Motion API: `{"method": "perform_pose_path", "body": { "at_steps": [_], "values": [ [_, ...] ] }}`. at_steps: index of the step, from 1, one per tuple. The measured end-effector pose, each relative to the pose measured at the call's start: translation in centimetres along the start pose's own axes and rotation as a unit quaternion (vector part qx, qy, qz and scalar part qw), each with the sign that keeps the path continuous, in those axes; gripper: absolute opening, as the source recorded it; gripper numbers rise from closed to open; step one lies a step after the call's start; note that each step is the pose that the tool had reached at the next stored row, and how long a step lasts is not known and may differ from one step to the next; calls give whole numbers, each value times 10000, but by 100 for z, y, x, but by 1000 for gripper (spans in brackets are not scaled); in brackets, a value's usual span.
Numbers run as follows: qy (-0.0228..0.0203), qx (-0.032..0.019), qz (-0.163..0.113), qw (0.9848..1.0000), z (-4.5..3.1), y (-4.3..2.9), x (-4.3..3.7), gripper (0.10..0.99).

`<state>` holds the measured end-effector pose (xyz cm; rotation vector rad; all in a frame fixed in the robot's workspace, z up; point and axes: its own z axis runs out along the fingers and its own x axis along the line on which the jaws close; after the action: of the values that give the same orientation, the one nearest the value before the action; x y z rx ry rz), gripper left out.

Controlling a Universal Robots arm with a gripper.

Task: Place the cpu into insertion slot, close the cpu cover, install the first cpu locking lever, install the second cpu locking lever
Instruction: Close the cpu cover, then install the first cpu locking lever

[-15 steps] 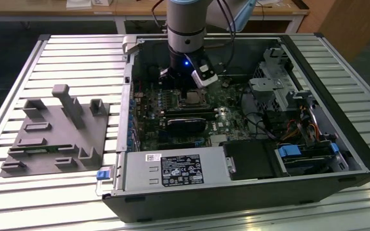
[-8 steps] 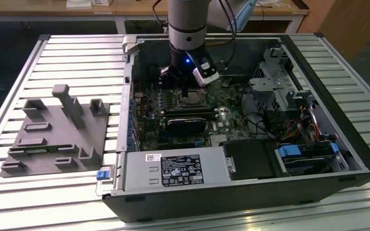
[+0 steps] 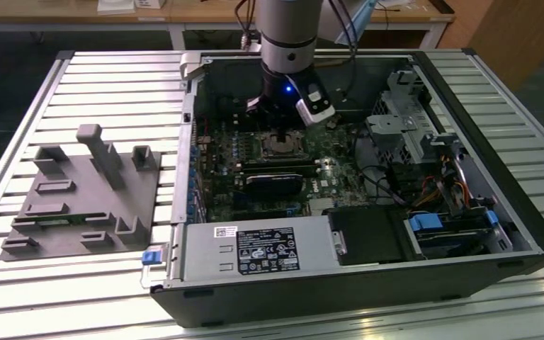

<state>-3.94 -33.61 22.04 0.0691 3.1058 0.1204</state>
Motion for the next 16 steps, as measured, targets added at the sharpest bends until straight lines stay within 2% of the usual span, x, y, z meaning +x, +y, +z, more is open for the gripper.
{"method": "perform_pose_path", "body": {
  "at_steps": [7,16],
  "values": [
    [0,0,-1,10000,-167,13,-5,106],
    [-1,-1,-1,10000,-193,15,-6,106]
  ]
}}
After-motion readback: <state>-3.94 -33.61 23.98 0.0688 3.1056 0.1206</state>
